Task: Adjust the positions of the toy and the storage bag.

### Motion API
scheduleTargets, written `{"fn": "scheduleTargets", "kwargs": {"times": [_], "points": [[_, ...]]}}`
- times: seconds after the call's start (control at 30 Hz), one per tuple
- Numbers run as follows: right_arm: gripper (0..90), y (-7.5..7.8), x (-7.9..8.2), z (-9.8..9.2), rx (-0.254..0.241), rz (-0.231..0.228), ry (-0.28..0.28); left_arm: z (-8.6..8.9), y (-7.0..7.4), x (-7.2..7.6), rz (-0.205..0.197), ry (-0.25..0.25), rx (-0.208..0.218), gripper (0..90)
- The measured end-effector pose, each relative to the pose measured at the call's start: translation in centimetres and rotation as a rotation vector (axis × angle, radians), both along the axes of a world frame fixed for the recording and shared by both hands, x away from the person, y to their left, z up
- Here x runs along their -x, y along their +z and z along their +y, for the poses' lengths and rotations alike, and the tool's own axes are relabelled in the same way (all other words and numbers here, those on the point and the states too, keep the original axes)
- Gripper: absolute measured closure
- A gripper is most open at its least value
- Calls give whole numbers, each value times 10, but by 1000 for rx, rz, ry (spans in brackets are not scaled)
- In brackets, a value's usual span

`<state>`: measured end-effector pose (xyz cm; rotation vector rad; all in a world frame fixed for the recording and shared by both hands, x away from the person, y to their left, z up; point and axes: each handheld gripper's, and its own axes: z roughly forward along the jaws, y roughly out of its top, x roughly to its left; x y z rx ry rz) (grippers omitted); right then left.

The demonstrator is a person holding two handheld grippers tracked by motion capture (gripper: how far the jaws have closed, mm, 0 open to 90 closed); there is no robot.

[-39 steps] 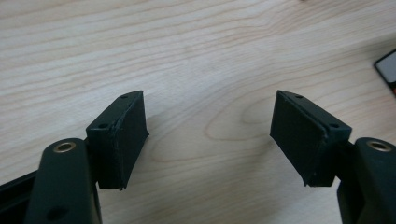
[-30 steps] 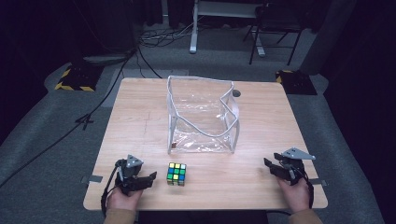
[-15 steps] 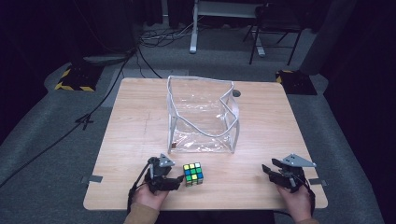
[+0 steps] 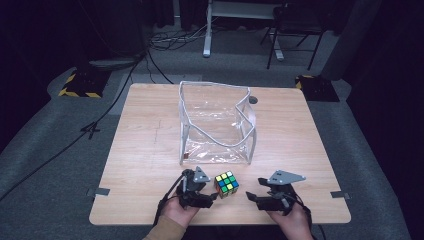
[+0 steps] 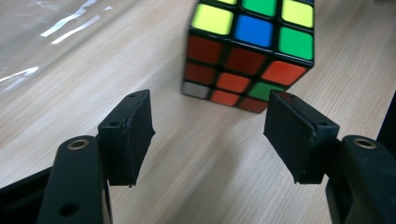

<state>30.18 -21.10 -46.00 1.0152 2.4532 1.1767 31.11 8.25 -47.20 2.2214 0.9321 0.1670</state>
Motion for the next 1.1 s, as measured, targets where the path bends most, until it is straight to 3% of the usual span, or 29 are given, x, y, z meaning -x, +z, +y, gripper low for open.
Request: {"fn": "scheduleTargets", "kwargs": {"times": [0.1,0.13,0.3,0.5,0.63,0.77,0.87,1.0,1.1], "points": [[286,-2,-1,22,-2,-5,10,16,2,1,-11,46,1,329],[292,-2,-1,26,0,-5,13,23,4,2,-9,84,10,329],[268,-5,-3,53,-8,9,41,51,8,4,-35,143,18,330],[229,-14,-12,76,43,8,22,67,9,9,-37,191,30,330],[333,-13,-16,79,71,-13,15,74,8,10,-41,202,25,330],[340,-9,-20,67,81,-5,4,79,9,8,-37,214,41,330],[340,-4,-25,46,54,-8,-15,81,11,4,-47,216,39,330],[339,7,-26,12,31,-26,-94,82,13,-3,-55,221,36,330],[339,11,-29,-23,28,-45,-185,82,16,-10,-78,225,18,330]]}}
